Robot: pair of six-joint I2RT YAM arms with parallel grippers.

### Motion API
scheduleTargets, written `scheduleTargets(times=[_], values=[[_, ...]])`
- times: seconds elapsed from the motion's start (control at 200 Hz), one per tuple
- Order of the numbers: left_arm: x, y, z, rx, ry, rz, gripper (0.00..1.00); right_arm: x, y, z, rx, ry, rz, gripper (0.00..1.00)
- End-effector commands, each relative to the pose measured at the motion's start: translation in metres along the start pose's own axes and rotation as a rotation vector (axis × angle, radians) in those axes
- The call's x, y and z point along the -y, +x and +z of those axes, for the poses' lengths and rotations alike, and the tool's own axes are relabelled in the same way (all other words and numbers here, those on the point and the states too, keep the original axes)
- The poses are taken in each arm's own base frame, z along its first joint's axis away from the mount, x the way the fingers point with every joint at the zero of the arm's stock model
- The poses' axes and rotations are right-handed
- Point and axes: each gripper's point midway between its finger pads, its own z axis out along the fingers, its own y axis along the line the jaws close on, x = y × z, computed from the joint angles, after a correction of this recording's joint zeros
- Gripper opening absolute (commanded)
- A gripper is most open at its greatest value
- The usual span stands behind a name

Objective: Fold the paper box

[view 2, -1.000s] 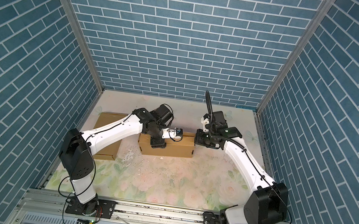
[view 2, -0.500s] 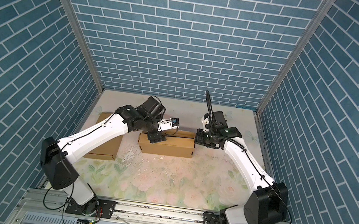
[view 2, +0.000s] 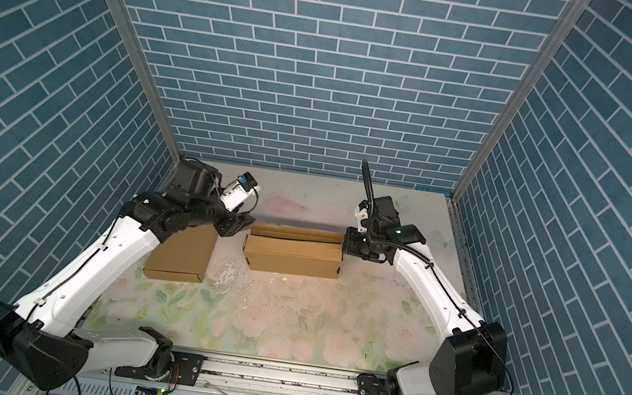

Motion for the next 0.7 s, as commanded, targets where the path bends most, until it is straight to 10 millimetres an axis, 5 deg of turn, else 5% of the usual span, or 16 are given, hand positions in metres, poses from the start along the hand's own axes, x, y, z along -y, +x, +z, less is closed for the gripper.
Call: scheduleTargets(times=[0.0,0.375,0.695], values=[[0.014,0.029,0.005,-0.083,0.112,-0.147,0.58,0.016,0.030,0.008,-0.095,0.062,0.063,0.00],[0.000,0.055,0.041,-0.224,0.133,-0.223,0.47,0.016,0.032,0.010,-0.100,0.059,0.062,0.00],[-0.004,0.056,0.046,-0.253,0.121,-0.235,0.23,0.016,0.032,0.009,-0.101,0.057,0.059,0.00]])
